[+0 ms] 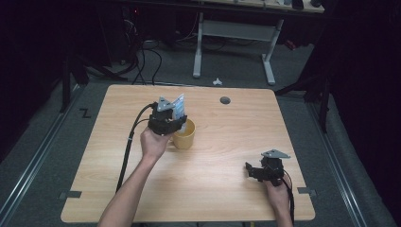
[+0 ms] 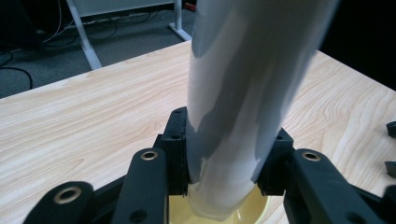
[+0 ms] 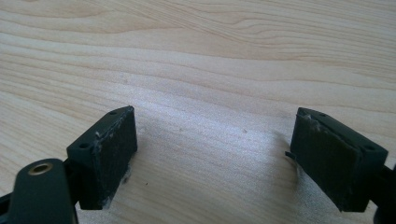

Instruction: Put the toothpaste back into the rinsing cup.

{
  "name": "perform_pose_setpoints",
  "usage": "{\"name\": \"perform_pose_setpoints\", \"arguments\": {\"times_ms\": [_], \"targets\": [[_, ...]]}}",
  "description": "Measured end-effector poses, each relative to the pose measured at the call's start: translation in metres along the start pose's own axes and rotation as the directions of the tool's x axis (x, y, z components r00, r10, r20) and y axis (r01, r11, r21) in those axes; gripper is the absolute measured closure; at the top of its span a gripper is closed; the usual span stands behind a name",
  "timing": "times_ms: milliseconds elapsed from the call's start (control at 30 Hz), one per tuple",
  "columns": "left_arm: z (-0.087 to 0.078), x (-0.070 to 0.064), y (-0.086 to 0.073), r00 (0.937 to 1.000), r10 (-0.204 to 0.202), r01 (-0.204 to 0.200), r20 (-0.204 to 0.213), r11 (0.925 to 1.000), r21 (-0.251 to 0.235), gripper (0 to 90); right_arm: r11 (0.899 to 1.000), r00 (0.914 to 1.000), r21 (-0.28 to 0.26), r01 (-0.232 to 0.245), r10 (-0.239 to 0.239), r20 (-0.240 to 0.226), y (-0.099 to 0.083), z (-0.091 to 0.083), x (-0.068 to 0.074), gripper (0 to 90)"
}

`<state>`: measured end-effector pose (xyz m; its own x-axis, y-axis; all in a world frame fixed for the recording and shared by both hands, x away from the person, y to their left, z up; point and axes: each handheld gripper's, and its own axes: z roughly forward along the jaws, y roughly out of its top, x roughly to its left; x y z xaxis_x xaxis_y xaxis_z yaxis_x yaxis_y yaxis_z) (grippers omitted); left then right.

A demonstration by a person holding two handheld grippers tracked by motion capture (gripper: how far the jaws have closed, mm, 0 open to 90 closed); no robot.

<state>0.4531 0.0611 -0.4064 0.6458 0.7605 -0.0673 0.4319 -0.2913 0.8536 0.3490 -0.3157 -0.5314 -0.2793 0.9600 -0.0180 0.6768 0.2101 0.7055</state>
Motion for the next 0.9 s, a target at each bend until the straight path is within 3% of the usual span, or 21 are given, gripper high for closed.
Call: {"name": "perform_pose_setpoints", "arguments": {"times_ms": [900], "targets": [[0.025, 0.006, -0.02, 0.9993, -0.021, 0.023, -0.031, 0.9979, 0.06, 62.4, 1.0, 1.0, 0.0, 0.0, 0.0, 0.0, 0.0, 0.0, 0.0, 14.9]]}}
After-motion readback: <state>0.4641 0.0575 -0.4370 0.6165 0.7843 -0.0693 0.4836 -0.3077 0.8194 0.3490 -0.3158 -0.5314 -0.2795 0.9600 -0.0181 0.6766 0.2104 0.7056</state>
